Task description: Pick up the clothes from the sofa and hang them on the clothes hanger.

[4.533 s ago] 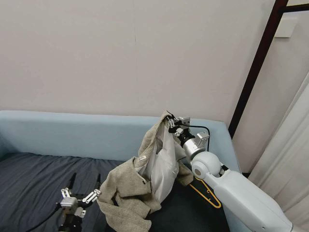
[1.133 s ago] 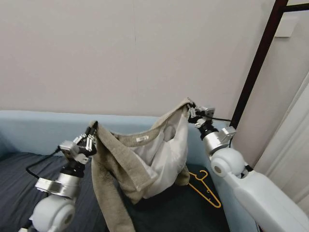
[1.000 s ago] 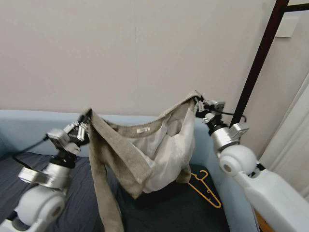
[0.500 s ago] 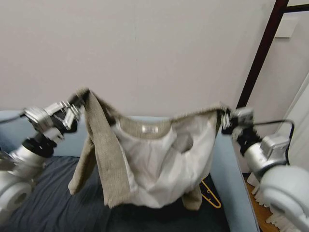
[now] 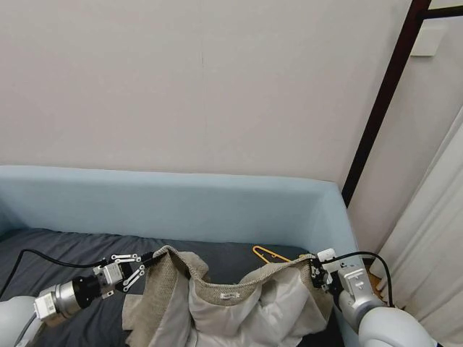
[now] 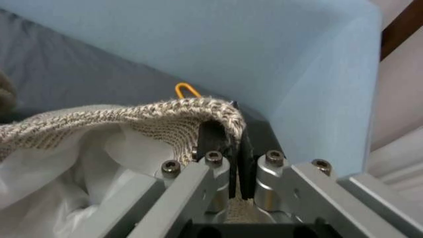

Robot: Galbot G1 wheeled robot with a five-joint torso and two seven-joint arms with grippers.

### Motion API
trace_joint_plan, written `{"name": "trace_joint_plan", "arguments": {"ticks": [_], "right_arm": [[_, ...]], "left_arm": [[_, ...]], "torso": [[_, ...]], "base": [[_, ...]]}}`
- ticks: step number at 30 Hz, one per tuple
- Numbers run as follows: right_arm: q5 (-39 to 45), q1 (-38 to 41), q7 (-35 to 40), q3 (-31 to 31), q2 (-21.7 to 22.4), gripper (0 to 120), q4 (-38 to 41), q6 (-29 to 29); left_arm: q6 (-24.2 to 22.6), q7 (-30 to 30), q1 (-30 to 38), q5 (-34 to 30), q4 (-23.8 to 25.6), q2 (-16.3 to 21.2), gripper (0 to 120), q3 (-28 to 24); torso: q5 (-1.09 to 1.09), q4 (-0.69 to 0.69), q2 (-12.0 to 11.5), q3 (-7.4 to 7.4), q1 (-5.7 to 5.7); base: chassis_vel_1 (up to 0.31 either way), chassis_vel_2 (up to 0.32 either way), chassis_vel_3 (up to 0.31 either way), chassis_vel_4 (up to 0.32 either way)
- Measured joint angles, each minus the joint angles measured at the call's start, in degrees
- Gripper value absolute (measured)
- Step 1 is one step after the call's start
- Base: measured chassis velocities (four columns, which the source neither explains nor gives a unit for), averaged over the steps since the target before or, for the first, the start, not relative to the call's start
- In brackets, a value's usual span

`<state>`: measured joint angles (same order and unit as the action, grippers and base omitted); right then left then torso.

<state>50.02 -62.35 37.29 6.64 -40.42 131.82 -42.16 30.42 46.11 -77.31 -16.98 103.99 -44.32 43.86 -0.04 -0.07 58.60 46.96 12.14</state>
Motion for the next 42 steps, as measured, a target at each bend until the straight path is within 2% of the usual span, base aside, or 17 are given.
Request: {"name": "trace_joint_plan", "arguments": {"ticks": [3, 4, 9, 11, 13, 19, 22, 26, 28, 31, 32, 35, 36, 37, 38, 42], "right_arm": [[-0.1, 0.9, -1.4, 0.2, -0.5, 0, 0.2, 1.9], [-0.1, 0.9, -1.4, 0.2, -0.5, 0, 0.2, 1.9], [-0.8, 2.5, -2.8, 2.2, -1.0, 0, 1.7, 5.1], [-0.9, 2.7, -3.0, 2.5, -1.0, 0, 1.9, 5.7], [-1.0, 3.5, -4.1, 4.0, -1.2, 0, 2.6, 8.1], [-1.2, 4.7, -7.2, 7.9, -1.8, 0, 4.9, 14.3], [-2.4, 4.4, -7.8, 10.1, -1.9, 0, 6.4, 14.5], [-6.1, 2.9, -6.9, 11.5, -2.0, 0, 7.7, 10.2], [-8.2, 1.4, -5.2, 10.0, -2.6, 0, 7.1, 7.7], [-9.0, -0.2, -3.0, 6.0, -5.2, 0, 3.4, 5.3], [-9.0, -0.2, -3.0, 6.0, -5.2, 0, 3.4, 5.3], [-7.1, -0.1, -0.2, 1.2, -7.8, 0, -3.2, 3.7], [-7.0, 0.1, 0.1, 0.2, -8.2, 0, -4.7, 3.7], [-6.8, 0.6, 0.5, -2.0, -9.3, 0, -8.3, 3.6], [-6.8, 0.6, 0.5, -2.0, -9.3, 0, -8.3, 3.6], [-9.0, 2.4, 0.2, -8.0, -13.4, 0, -18.0, 6.2]], "left_arm": [[0.5, -5.0, 1.4, 0.9, -1.0, 0.2, 0, -0.4], [0.5, -5.0, 1.4, 0.9, -1.0, 0.2, 0, -0.4], [-1.9, -13.3, 3.8, 0.7, -1.3, 0.1, 0, -1.1], [-2.3, -14.8, 4.2, 0.6, -1.2, 0.0, 0, -1.1], [-3.9, -19.3, 5.4, 0.0, -0.3, -0.1, 0, -1.2], [-7.4, -24.9, 7.8, -3.7, 2.9, 0.0, 0, 0.3], [-9.1, -27.1, 8.5, -5.3, 4.4, 0.4, 0, 1.7], [-10.3, -28.2, 7.7, -5.9, 5.3, 0.3, 0, 3.1], [-10.2, -28.7, 6.1, -4.9, 4.9, -1.3, 0, 2.3], [-10.7, -29.1, 3.8, -0.1, 2.6, -5.7, 0, -0.2], [-10.7, -29.1, 3.8, -0.1, 2.6, -5.7, 0, -0.2], [-12.3, -28.7, 2.4, 5.0, -0.4, -11.1, 0, -2.3], [-12.4, -28.6, 2.2, 5.8, -0.8, -12.0, 0, -2.7], [-12.6, -28.1, 1.8, 7.6, -2.0, -14.5, 0, -3.7], [-12.6, -28.1, 1.8, 7.6, -2.0, -14.5, 0, -3.7], [-12.5, -27.8, 1.4, 12.0, -4.3, -20.8, 0, -6.9]], "torso": [[0.00, 0.00, 0.0, 0.00, 0.00], [0.00, 0.00, 0.0, 0.00, 0.00], [-0.01, 0.00, 0.0, 0.00, 0.01], [-0.01, 0.00, 0.0, 0.01, 0.01], [0.00, 0.00, 0.0, 0.01, 0.01], [0.00, 0.00, 0.0, 0.01, 0.01], [0.00, -0.01, 0.0, 0.00, 0.01], [0.02, -0.01, 0.0, 0.00, 0.01], [0.00, -0.01, 0.0, 0.00, 0.01], [0.01, -0.01, 0.0, 0.00, 0.01], [0.01, -0.01, 0.0, 0.00, 0.01], [-0.03, 0.00, 0.0, 0.00, 0.01], [-0.02, 0.00, 0.0, 0.00, 0.01], [0.01, 0.00, 0.0, 0.01, 0.01], [0.01, 0.00, 0.0, 0.01, 0.01], [0.00, -0.01, 0.0, 0.01, 0.01]], "base": [[0.000, 0.000, 0.000, 0.000], [0.000, 0.000, 0.000, 0.000], [0.000, 0.000, 0.000, 0.000], [0.000, 0.000, 0.000, 0.000], [0.000, 0.000, 0.000, 0.000], [0.000, 0.000, 0.000, 0.000], [0.000, 0.000, 0.000, 0.000], [0.000, 0.000, 0.000, 0.000], [0.000, 0.000, 0.000, 0.000], [0.000, 0.000, 0.000, 0.000], [0.000, 0.000, 0.000, 0.000], [0.000, 0.000, 0.000, 0.000], [0.000, 0.000, 0.000, 0.000], [0.000, 0.000, 0.000, 0.000], [0.000, 0.000, 0.000, 0.000], [0.000, 0.000, 0.000, 0.000]]}}
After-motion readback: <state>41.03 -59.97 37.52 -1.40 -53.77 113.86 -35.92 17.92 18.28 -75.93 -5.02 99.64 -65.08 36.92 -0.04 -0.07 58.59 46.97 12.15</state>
